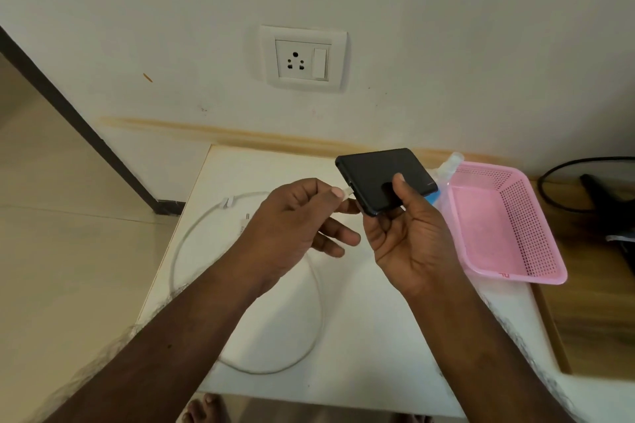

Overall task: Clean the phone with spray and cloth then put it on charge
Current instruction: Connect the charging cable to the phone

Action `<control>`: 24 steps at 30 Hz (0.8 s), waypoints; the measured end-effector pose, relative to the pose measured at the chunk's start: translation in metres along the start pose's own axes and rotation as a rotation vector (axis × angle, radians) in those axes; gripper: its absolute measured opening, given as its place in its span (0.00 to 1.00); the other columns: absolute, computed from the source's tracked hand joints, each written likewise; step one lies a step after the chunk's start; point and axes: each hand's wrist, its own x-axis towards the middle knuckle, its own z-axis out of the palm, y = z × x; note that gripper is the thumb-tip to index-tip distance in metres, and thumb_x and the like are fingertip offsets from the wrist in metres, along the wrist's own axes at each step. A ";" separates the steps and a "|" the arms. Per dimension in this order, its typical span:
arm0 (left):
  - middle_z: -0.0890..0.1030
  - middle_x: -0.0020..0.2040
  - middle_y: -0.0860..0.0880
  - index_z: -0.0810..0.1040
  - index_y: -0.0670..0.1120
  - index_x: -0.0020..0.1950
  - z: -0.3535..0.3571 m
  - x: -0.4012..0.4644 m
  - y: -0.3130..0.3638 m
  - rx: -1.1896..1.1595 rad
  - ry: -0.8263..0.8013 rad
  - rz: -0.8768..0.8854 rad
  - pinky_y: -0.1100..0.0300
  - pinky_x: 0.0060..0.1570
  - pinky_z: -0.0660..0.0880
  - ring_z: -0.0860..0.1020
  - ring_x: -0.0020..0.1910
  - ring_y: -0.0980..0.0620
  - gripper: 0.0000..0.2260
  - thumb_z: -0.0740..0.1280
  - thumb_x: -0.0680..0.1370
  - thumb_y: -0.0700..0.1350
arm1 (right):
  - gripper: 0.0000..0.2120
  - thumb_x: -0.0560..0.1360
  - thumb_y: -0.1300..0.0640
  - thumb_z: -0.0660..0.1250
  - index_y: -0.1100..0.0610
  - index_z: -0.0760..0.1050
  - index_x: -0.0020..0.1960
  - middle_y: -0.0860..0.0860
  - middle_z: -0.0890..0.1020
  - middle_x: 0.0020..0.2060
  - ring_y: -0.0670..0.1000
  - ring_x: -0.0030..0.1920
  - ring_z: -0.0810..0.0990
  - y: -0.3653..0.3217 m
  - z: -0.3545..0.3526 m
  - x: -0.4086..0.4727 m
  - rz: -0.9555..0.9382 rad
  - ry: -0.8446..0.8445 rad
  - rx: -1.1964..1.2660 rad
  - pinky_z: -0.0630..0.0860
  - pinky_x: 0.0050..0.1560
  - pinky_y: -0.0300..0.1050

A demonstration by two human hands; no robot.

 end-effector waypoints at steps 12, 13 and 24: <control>0.87 0.46 0.44 0.77 0.39 0.45 -0.003 0.004 -0.003 -0.013 0.038 -0.023 0.58 0.37 0.82 0.86 0.41 0.43 0.10 0.63 0.83 0.43 | 0.19 0.79 0.57 0.66 0.58 0.69 0.68 0.62 0.82 0.56 0.61 0.51 0.84 0.003 -0.005 0.003 -0.012 -0.060 -0.038 0.82 0.38 0.46; 0.87 0.45 0.45 0.77 0.39 0.45 -0.004 0.004 -0.003 0.004 0.041 -0.025 0.57 0.37 0.82 0.86 0.40 0.43 0.11 0.63 0.83 0.43 | 0.19 0.79 0.57 0.66 0.57 0.69 0.68 0.61 0.82 0.56 0.61 0.53 0.83 0.003 -0.006 0.004 -0.017 -0.068 -0.052 0.82 0.39 0.47; 0.87 0.44 0.45 0.77 0.37 0.48 -0.012 0.005 -0.010 0.118 0.042 -0.062 0.56 0.37 0.83 0.86 0.40 0.43 0.12 0.64 0.83 0.45 | 0.20 0.78 0.57 0.67 0.55 0.69 0.68 0.58 0.82 0.57 0.64 0.55 0.82 0.001 -0.011 0.009 -0.106 -0.094 -0.292 0.81 0.44 0.53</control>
